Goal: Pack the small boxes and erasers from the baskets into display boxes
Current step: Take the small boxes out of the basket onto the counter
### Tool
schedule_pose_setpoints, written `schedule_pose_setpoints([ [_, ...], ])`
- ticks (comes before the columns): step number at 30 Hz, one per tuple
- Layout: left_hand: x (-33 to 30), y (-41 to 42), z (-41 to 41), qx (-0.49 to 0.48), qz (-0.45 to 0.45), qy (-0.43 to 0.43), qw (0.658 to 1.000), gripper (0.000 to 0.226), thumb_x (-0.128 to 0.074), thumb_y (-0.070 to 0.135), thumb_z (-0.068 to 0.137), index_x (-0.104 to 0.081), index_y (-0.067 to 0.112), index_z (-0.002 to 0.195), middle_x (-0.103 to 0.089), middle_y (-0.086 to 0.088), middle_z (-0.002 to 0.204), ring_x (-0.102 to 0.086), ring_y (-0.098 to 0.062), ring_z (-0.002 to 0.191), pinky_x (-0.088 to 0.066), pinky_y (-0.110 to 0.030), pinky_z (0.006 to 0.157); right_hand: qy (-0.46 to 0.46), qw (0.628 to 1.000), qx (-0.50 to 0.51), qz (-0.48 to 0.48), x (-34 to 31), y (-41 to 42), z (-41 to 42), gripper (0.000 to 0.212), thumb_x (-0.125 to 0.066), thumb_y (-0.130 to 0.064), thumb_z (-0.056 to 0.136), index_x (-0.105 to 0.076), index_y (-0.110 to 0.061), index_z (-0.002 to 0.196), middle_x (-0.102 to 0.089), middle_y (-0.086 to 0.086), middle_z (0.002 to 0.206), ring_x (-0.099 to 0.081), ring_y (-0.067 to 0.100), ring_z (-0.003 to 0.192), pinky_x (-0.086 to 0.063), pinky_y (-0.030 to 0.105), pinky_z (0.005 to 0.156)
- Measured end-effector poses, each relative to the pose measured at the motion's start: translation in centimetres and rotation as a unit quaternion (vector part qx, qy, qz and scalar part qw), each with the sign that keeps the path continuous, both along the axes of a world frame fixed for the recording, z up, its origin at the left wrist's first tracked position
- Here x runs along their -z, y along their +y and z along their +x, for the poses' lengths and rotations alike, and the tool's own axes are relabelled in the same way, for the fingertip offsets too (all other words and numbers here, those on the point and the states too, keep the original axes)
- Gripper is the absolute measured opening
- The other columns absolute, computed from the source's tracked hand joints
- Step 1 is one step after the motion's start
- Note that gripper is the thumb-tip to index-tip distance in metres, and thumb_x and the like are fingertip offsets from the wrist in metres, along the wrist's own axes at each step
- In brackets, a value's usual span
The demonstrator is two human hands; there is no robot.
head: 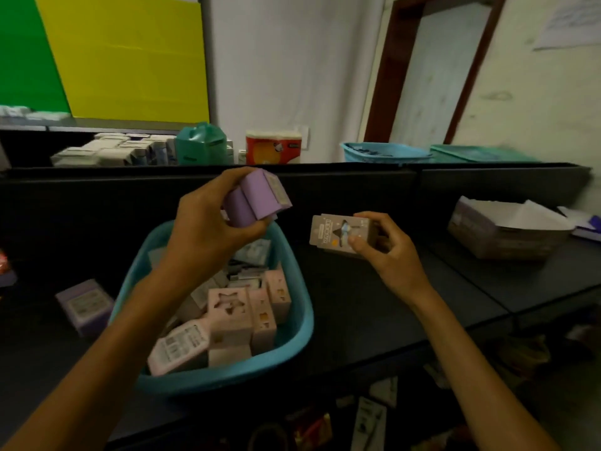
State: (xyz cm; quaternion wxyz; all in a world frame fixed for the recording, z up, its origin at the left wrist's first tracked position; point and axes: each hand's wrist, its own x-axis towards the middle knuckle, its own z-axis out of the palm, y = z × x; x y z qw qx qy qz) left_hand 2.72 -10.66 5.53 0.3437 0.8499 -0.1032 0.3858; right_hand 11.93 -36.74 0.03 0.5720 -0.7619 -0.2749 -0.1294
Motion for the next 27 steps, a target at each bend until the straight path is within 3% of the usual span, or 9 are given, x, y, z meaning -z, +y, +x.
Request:
schedule_pose_setpoints([
  [7,0.4,-10.8,2.1,0.043,0.057,0.014,0.997,0.067,-0.068,0.034,0.068,-0.044,0.028,0.130,-0.043,0.021,0.118,-0.041,0.008,0.110,-0.037,-0.002,0.080,0.024,0.999,0.043,-0.002,1.9,-11.1,1.7,0.035,-0.069,-0.024,0.085,-0.057,-0.026,0.117,-0.061,-0.009,0.118,-0.061,0.010,0.108,-0.057,0.032,0.081],
  [10,1.9,-16.1,3.8,0.052,0.053,0.022,0.997,0.067,-0.070,0.031,0.070,-0.044,0.027,0.131,-0.043,0.020,0.119,-0.040,0.008,0.111,-0.036,-0.001,0.080,0.042,0.998,0.056,-0.005,2.8,-16.8,3.2,0.034,-0.069,-0.025,0.084,-0.057,-0.027,0.116,-0.060,-0.006,0.120,-0.060,0.012,0.109,-0.058,0.040,0.081],
  [13,4.2,-21.3,5.8,0.054,0.051,0.043,0.996,0.066,-0.074,0.024,0.072,-0.045,0.023,0.131,-0.048,0.015,0.122,-0.042,0.005,0.112,-0.035,0.000,0.080,0.053,0.996,0.065,-0.013,3.9,-22.2,4.8,0.034,-0.070,-0.027,0.084,-0.057,-0.029,0.115,-0.059,-0.006,0.120,-0.060,0.012,0.109,-0.058,0.040,0.081],
  [16,6.6,-25.2,8.2,0.053,0.049,0.066,0.995,0.065,-0.076,0.022,0.073,-0.046,0.020,0.131,-0.054,0.004,0.127,-0.045,0.002,0.111,-0.039,-0.006,0.083,0.060,0.995,0.075,-0.023,5.0,-26.2,6.5,0.034,-0.070,-0.027,0.084,-0.056,-0.031,0.115,-0.058,-0.006,0.121,-0.058,0.012,0.110,-0.057,0.035,0.083],
  [19,8.1,-28.4,10.2,0.048,0.037,0.100,0.993,0.066,-0.076,0.018,0.073,-0.045,0.018,0.132,-0.053,-0.002,0.129,-0.046,-0.004,0.112,-0.043,-0.021,0.091,0.063,0.993,0.088,-0.039,5.7,-28.9,8.3,0.034,-0.070,-0.027,0.084,-0.057,-0.029,0.115,-0.058,-0.004,0.122,-0.057,0.011,0.111,-0.056,0.028,0.084],
  [22,9.3,-30.5,12.6,0.049,0.030,0.141,0.988,0.065,-0.076,0.017,0.073,-0.045,0.017,0.131,-0.052,-0.004,0.130,-0.046,-0.010,0.118,-0.044,-0.033,0.098,0.060,0.992,0.096,-0.057,6.4,-30.3,10.7,0.035,-0.071,-0.026,0.083,-0.057,-0.028,0.116,-0.056,-0.002,0.122,-0.056,0.013,0.111,-0.055,0.034,0.087],
  [27,11.7,-32.0,17.6,0.027,0.003,0.206,0.978,0.066,-0.074,0.020,0.075,-0.042,0.023,0.132,-0.048,-0.001,0.134,-0.045,-0.016,0.124,-0.040,-0.035,0.102,0.055,0.989,0.110,-0.077,7.3,-30.5,14.8,0.036,-0.070,-0.025,0.084,-0.055,-0.027,0.117,-0.050,-0.004,0.120,-0.051,0.012,0.110,-0.050,0.030,0.088],
])
